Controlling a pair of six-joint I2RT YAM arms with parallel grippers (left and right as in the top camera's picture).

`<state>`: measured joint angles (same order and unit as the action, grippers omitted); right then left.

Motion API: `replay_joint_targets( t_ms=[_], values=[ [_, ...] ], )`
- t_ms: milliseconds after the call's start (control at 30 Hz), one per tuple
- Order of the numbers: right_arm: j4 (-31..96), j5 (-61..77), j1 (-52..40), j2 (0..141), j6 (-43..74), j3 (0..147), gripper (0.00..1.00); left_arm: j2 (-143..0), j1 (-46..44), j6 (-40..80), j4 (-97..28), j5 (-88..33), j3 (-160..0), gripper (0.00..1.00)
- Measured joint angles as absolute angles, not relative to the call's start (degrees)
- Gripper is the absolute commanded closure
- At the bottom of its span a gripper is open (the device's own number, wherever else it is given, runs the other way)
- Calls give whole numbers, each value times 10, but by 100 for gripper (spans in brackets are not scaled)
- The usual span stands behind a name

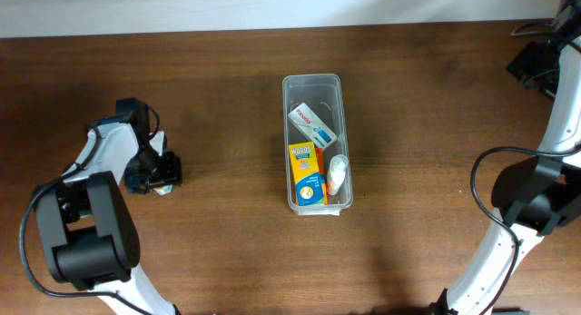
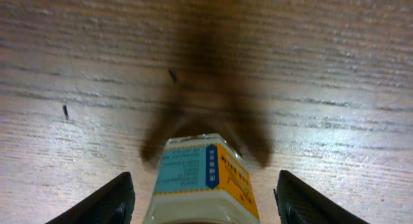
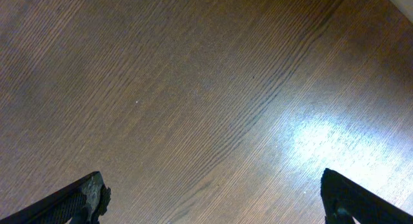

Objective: Pack container
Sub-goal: 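Close the left gripper around the gold-capped bottle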

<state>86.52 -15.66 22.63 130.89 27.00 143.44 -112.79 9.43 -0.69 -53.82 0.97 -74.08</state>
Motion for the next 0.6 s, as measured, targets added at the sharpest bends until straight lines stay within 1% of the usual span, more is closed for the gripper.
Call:
replay_joint_targets(
  t_ms=[133, 233, 433, 600],
  values=[
    [865, -156, 226, 1309, 270, 1434, 2, -1128, 94, -7, -536, 11, -741, 30],
    [865, -157, 226, 1309, 270, 1434, 2, -1128, 94, -7, -536, 11, -741, 33],
    [865, -157, 226, 1309, 270, 1434, 2, -1128, 94, -7, -536, 11, -741, 34],
    [865, -157, 226, 1309, 270, 1434, 2, -1128, 94, -7, -536, 11, -741, 37]
  ],
)
